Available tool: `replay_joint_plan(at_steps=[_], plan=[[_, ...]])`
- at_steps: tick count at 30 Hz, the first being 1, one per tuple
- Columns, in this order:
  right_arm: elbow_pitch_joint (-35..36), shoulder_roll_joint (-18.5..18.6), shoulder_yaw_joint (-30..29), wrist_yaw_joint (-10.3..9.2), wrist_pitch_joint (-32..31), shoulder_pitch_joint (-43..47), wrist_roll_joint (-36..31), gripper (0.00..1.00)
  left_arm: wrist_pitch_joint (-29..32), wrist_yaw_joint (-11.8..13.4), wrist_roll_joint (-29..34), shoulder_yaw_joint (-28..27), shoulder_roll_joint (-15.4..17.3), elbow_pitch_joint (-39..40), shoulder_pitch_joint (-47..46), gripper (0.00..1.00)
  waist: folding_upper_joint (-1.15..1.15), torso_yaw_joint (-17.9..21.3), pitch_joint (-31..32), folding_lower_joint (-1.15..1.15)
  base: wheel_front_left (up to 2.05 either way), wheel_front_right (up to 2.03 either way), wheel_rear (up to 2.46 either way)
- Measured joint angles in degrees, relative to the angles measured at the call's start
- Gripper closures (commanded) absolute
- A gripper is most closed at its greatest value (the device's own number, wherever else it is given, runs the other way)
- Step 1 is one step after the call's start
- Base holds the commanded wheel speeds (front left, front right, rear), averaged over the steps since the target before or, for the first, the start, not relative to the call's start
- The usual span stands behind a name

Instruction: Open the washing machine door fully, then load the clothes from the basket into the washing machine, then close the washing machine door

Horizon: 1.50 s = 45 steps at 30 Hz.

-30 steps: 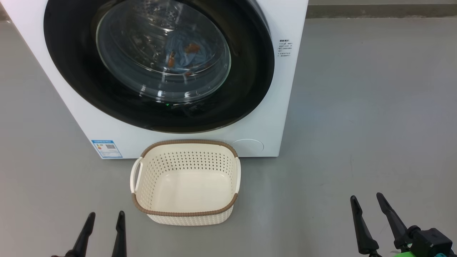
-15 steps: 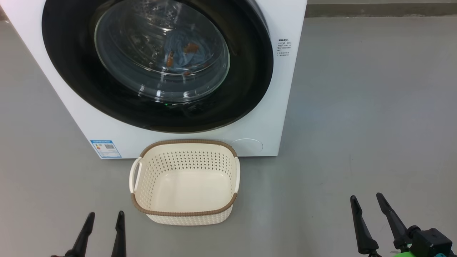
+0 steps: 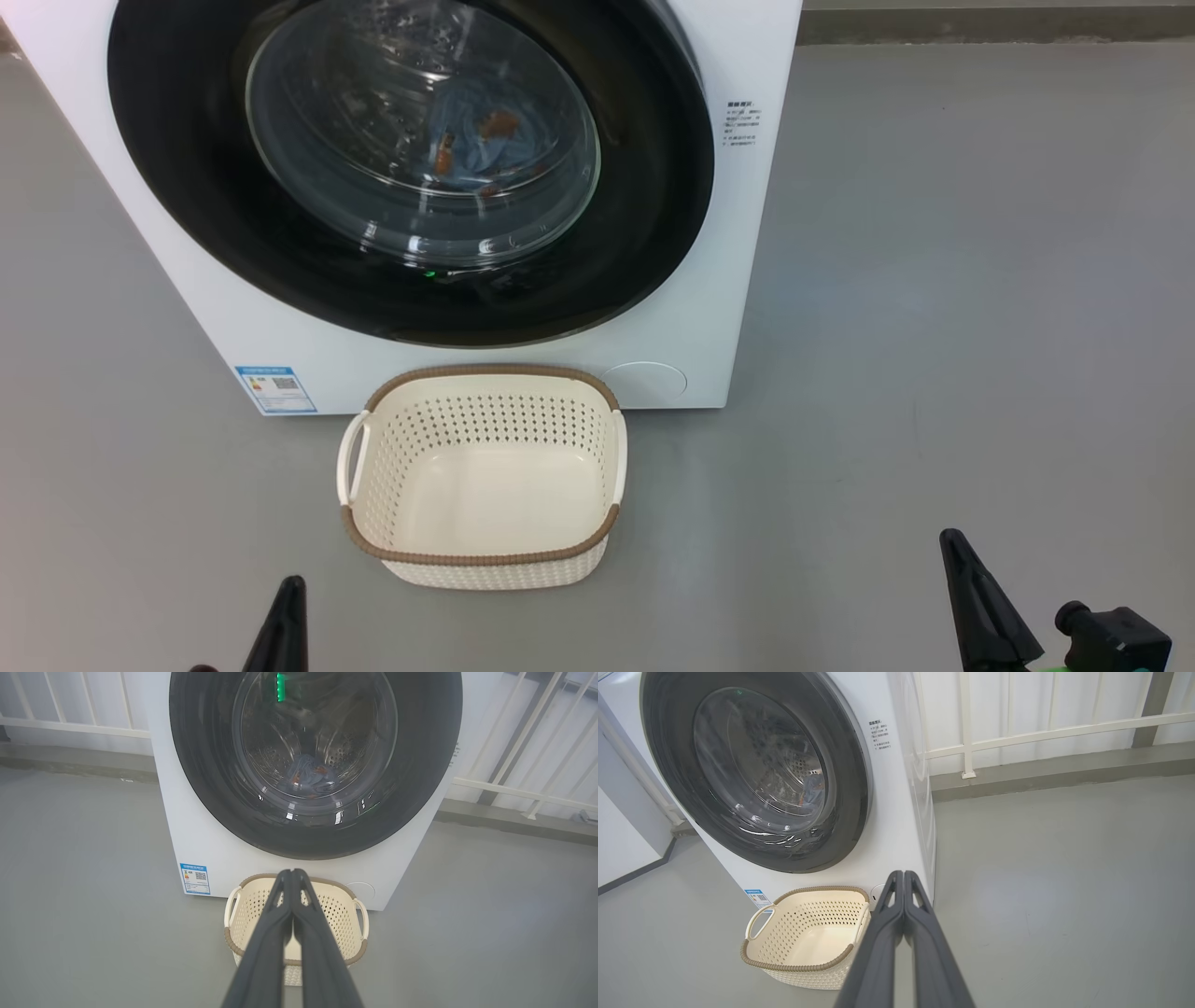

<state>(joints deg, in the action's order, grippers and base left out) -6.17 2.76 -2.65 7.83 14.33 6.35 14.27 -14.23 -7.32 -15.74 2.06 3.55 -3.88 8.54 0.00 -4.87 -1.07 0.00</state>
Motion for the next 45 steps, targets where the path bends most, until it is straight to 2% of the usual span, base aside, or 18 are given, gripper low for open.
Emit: replay_joint_plan(at_steps=[45], plan=[[-3.38, 0.21, -0.59, 0.00, -6.79, -2.27, 29.45, 1.00, 6.31, 0.00, -29.65, -0.60, 0.44, -4.26, -3.09, 1.00, 0.00, 1.85, 0.34, 0.00, 0.00, 0.00, 0.00]])
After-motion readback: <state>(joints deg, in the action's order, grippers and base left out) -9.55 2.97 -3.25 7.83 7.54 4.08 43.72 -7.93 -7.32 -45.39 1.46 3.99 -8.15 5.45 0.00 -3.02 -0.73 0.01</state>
